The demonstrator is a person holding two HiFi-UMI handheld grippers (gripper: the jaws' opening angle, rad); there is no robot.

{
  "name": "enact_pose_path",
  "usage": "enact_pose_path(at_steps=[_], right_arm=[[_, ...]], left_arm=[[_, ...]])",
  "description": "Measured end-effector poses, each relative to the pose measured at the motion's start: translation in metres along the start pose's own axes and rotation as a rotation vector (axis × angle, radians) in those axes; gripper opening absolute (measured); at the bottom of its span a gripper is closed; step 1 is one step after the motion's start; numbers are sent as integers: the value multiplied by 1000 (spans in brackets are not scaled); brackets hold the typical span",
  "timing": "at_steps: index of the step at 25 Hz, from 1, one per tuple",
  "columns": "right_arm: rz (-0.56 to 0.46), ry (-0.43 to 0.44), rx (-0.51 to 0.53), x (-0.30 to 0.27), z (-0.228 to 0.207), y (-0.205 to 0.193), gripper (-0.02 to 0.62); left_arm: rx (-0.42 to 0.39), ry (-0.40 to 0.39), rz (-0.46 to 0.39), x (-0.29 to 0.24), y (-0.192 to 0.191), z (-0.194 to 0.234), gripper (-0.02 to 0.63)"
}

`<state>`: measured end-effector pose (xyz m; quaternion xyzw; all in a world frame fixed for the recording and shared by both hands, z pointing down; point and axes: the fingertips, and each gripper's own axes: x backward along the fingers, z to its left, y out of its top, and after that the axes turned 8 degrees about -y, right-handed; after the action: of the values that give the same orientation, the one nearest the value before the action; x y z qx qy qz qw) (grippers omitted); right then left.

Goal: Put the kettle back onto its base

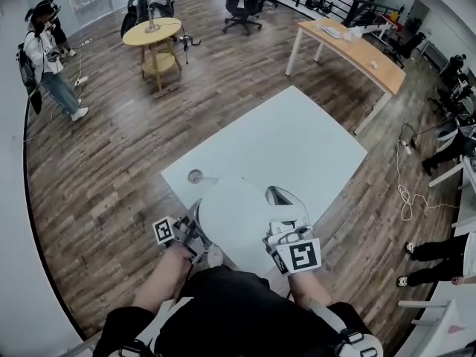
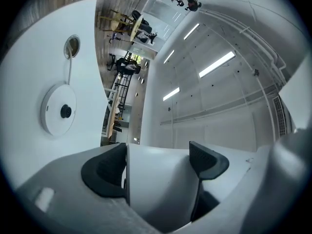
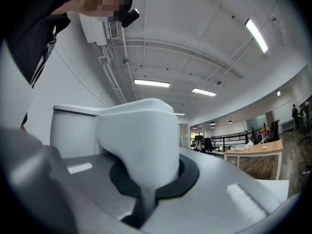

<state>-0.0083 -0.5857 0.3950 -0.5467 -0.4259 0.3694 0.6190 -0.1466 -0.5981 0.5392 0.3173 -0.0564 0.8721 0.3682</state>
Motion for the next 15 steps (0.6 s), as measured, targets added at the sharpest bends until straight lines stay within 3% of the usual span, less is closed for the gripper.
enact_pose_path(at_steps=[15], right_arm=[[13,-142,44,-71,-24,-24,5]], left_arm=[[74,15,88,-47,71,46,410]])
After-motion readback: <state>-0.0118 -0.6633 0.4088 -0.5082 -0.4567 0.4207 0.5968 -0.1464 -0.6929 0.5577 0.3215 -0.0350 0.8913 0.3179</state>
